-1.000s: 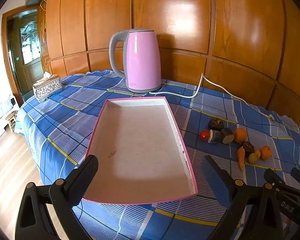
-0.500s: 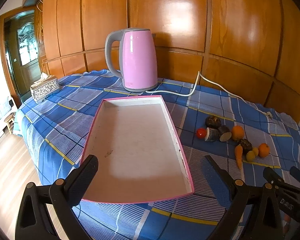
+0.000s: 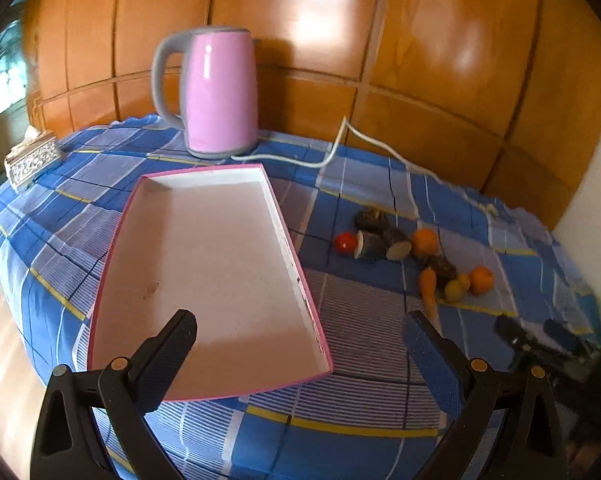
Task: Organize fruits
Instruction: 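Reach the left gripper to the dark round slice and close on it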
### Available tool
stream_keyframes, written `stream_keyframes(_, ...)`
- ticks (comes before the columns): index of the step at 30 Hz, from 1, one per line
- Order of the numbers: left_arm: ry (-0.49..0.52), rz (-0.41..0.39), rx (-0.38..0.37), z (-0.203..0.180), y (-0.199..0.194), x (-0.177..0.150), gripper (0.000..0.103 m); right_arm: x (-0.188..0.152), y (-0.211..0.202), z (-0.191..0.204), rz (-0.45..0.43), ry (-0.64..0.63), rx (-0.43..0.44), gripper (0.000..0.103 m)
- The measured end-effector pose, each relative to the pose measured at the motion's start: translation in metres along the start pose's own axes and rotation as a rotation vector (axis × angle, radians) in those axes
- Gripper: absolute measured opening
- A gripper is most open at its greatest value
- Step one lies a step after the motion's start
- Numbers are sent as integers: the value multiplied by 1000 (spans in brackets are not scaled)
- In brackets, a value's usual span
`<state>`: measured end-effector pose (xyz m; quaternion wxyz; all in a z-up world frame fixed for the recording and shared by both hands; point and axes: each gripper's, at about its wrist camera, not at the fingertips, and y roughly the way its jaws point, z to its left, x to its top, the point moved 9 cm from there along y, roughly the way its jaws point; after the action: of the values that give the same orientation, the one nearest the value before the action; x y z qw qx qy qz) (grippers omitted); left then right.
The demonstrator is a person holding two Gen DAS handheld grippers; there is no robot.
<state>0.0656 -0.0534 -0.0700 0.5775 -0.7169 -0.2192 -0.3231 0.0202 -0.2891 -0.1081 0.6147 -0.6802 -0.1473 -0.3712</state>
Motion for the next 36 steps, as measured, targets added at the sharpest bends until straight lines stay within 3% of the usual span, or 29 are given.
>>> stream_keyframes(4,14,34,-53,-9,8,5,103,1,4,-16,13,32,-15,103)
stream_keyframes(14,188,100,-161,-40,45,30,103,-10,12,-68,52,102,-91,103)
stream_keyframes(20,261,153,-137,-46,73,41,102,-20,19,-79,82,113,-101,103)
stream_keyframes(24,300,190,-134,-50,91,44,85,-20,23,-75,86,96,-91,103)
stream_keyframes(28,336,257,-150,-52,114,44,57,-22,26,-76,92,88,-95,103)
stream_keyframes(30,344,268,-159,-53,119,46,49,-22,26,-78,93,89,-101,103)
stream_keyframes(35,400,251,-188,-69,124,50,47,-21,31,-85,103,104,-111,103)
stream_keyframes(36,405,255,-189,-72,128,49,43,-22,32,-85,106,106,-112,103)
